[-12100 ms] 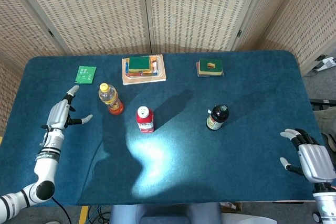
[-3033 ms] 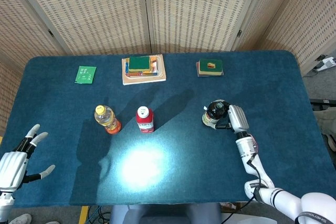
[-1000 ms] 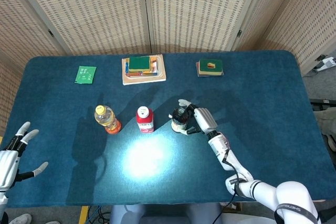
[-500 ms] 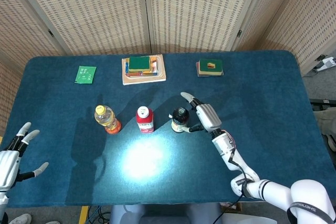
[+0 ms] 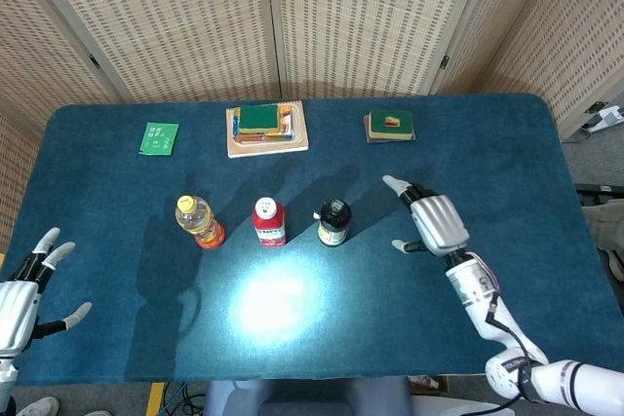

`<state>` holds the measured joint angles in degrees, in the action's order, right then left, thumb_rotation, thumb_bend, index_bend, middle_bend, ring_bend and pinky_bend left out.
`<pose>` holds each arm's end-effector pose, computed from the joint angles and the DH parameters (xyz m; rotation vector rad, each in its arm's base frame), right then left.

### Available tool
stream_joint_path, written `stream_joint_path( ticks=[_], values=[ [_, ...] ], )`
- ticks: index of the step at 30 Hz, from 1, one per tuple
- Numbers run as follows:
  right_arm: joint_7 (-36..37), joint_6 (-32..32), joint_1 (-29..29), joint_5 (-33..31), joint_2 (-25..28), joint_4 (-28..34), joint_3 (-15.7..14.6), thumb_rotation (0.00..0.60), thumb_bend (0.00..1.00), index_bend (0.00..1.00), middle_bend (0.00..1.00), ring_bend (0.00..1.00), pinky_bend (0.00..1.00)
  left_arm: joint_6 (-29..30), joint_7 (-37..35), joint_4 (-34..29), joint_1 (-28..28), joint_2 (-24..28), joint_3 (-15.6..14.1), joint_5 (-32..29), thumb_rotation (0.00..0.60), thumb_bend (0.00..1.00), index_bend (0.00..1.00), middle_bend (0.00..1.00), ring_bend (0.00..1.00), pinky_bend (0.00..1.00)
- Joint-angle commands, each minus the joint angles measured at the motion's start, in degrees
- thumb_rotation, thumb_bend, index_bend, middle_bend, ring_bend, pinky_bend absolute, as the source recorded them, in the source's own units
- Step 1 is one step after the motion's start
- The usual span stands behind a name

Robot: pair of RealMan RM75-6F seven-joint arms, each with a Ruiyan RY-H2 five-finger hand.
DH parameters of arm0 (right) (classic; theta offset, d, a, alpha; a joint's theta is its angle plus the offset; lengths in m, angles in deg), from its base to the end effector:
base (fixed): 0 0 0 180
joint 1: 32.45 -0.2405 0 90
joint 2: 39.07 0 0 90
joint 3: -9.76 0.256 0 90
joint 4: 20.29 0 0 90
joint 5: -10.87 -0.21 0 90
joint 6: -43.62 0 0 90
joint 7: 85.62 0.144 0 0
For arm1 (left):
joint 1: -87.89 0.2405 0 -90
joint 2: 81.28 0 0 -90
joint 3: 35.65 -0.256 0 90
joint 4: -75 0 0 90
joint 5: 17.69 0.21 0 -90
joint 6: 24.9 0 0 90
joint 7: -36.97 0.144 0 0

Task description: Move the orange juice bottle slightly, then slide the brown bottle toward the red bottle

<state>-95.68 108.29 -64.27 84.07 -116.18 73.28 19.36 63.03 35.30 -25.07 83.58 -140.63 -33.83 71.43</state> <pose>-0.1875 -0.3146 0.0597 1.6905 -0.9615 1.0631 -0.2834 0.1723 0.1743 -1.3863 -0.9250 -1.0112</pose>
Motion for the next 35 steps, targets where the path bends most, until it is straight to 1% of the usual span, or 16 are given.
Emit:
stream_joint_path(
  ticks=[1, 5, 7, 12, 14, 19, 22, 24, 29, 35],
  values=[
    [-7.6, 3.54, 4.14, -2.2, 6.33, 6.3, -2.88, 0.6, 0.0, 0.11, 0.2, 0.19, 0.38, 0.1, 0.09, -0.13, 0.06, 0.02, 0.0, 0.06, 0.6, 0.14, 0.16, 0.03, 0.13, 0.37],
    [-9.04, 6.8, 7.32, -1.21, 9.26, 8.54, -4.9, 0.6, 0.0, 0.11, 0.2, 0.19, 0.38, 0.31, 0.36, -0.23, 0.19, 0.02, -0.06, 0.2, 0.6, 0.14, 0.16, 0.03, 0.13, 0.37],
    [-8.97, 9.0, 9.19, 0.44, 10.41, 8.76, -6.09, 0.6, 0.0, 0.11, 0.2, 0.19, 0.38, 0.31, 0.72, -0.14, 0.29, 0.06, -0.2, 0.27, 0.6, 0.14, 0.16, 0.03, 0.13, 0.37],
    [-5.3, 13.78, 13.39, 5.03, 12.54, 8.21, -8.37, 0.6, 0.04, 0.12, 0.2, 0.19, 0.37, 1.0, 0.97, -0.05, 0.61, -0.04, -0.18, 0.52, 0.6, 0.14, 0.16, 0.03, 0.13, 0.37],
    [-4.05, 16.7, 15.68, 7.14, 13.04, 7.49, -9.45, 0.6, 0.05, 0.12, 0.21, 0.19, 0.37, 1.38, 0.88, -0.15, 0.75, -0.04, -0.15, 0.72, 0.6, 0.14, 0.16, 0.03, 0.13, 0.37],
    [-1.95, 22.5, 21.03, 9.35, 13.37, 5.86, -11.39, 0.6, 0.05, 0.13, 0.21, 0.19, 0.37, 1.25, 1.62, 0.07, 0.84, -0.04, -0.29, 0.74, 0.6, 0.14, 0.17, 0.04, 0.13, 0.37],
    [-1.16, 24.62, 23.08, 10.4, 13.58, 4.87, -11.85, 0.6, 0.05, 0.13, 0.21, 0.19, 0.37, 1.25, 1.69, 0.11, 0.9, -0.06, -0.26, 0.58, 0.6, 0.14, 0.17, 0.04, 0.13, 0.37],
    [-0.7, 25.23, 23.8, 10.65, 13.68, 4.18, -11.63, 0.6, 0.06, 0.13, 0.22, 0.19, 0.37, 1.23, 1.71, 0.2, 0.95, -0.11, -0.26, 0.47, 0.6, 0.14, 0.17, 0.04, 0.13, 0.37],
    [1.25, 25.14, 24.33, 10.99, 15.09, 4.53, -10.73, 0.6, 0.07, 0.14, 0.22, 0.19, 0.37, 0.68, 2.2, 0.56, 0.63, -0.42, -0.17, 0.39, 0.6, 0.14, 0.17, 0.04, 0.13, 0.37],
    [3.39, 22.75, 24.95, 9.37, 15.95, 4.81, -10.41, 0.6, 0.07, 0.14, 0.22, 0.19, 0.37, -0.86, 2.77, 0.95, -0.03, -1.16, -0.31, 0.07, 0.6, 0.14, 0.17, 0.04, 0.13, 0.37]
  ],
)
